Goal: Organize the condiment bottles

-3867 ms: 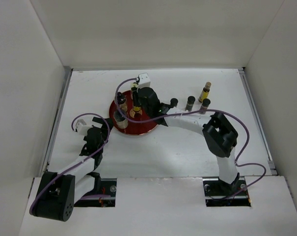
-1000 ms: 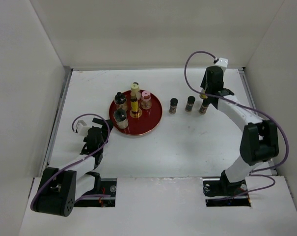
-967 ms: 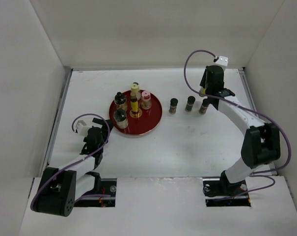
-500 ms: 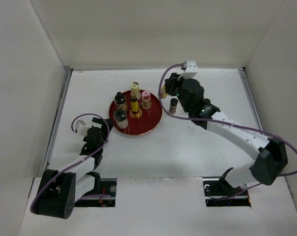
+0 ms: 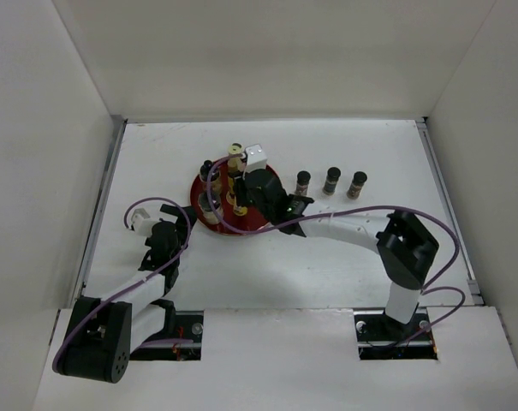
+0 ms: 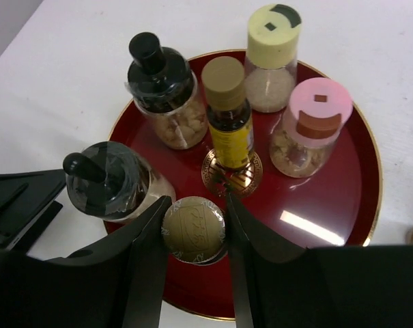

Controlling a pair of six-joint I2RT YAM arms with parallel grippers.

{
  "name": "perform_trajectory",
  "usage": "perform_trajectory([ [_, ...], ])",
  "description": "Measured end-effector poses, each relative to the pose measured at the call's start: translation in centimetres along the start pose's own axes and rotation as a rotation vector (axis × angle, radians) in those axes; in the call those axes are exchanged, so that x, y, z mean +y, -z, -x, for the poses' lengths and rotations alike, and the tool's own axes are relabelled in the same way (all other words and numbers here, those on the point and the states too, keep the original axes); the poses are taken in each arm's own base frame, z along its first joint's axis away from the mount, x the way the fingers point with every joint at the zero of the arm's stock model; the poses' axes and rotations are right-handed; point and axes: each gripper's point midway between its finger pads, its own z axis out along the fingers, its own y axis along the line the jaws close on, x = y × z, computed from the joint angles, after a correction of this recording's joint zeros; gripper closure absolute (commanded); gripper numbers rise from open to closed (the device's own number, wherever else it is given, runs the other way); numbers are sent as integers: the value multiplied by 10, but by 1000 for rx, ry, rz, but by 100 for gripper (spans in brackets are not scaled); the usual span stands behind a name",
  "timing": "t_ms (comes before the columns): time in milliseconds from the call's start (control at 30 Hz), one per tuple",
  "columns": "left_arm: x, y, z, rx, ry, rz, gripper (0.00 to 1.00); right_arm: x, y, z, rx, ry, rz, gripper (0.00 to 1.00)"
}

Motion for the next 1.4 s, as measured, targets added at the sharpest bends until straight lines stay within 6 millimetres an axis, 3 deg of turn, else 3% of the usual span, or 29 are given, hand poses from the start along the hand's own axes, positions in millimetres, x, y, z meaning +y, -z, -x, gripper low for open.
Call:
perform_trajectory([
  [300,0,0,0,1,0,-1,0,13,-17,-14,-3,97,-42,81],
  [467,-2,0,1,-2,2,-6,0,25,-19,-32,7,148,-45,79],
  [767,-2,1,0,-1,1,-7,0,33,-18,-31,-23,145,-39,40],
  [1000,-3,1,-1,3,0,-9,0,35,-10,-19,-59,128,-29,28],
  [1167,-2,1,-1,3,-1,-9,0,37,18,8,-111,98,0,20],
  [1233,-3,1,-1,2,-1,-10,0,33,33,22,-151,73,11,22],
  [1333,-3,1,-1,4,-1,-11,0,18,57,40,-210,37,19,54],
  [1400,-3,1,-1,4,-1,-11,0,-2,66,49,-235,13,-5,72],
])
